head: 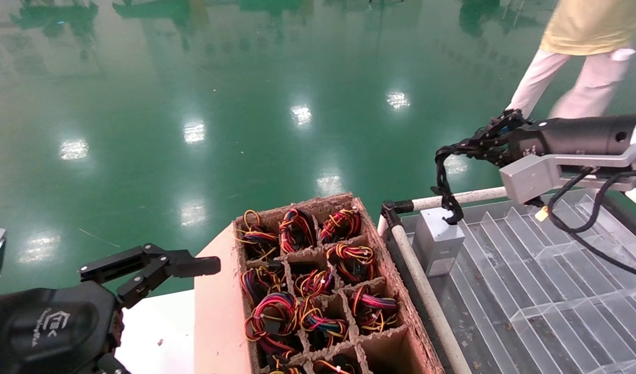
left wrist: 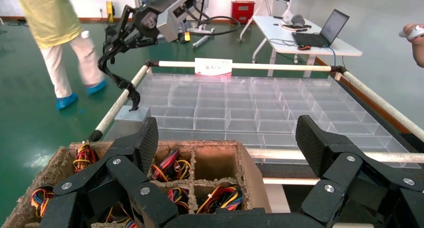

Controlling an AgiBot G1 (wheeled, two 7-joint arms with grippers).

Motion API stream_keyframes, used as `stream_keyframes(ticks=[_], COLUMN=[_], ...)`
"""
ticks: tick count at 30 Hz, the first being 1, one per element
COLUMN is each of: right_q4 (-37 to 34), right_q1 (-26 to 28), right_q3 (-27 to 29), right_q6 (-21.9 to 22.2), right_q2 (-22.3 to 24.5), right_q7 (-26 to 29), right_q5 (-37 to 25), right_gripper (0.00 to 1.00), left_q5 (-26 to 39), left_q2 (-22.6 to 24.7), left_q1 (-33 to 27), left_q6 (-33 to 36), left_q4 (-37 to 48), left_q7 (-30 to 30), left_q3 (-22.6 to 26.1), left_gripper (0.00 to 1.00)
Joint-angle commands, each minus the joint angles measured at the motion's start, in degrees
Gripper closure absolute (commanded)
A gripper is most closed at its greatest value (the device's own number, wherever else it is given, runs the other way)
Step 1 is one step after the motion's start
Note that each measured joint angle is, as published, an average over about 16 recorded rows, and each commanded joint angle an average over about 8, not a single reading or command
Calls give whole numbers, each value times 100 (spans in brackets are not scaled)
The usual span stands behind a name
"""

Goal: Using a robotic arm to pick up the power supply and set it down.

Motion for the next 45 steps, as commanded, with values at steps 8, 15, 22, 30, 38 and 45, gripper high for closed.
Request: stream_keyframes(ticks=[8,15,22,30,38,45], right_q4=[-143,-100,-72,188,883,1506], right_q1=[-13,-13,-13,-235,-854,-1408], right_q3=[-33,-26,-17,107,446,750], right_q6=[49,44,33,-64,-322,-553], right_q2=[-119,-90,-70,11,218,404], right_q7=[-6,-7,-6,404,1547,2572], right_q5=[-38,-34,-24,164,673,1129], right_gripper=[0,0,0,0,0,0], left_q5=[0,0,0,0,0,-1], left_q2=[0,0,0,0,0,0], left_q1=[1,1,1,1,0,0], left_q6=[-1,-1,-1,-1,-1,-1], left_q4=[1,1,1,2,2,2], left_q7=[0,0,0,1,1,1], left_q3=[0,0,0,0,1,1], left_gripper=[0,0,0,0,0,0])
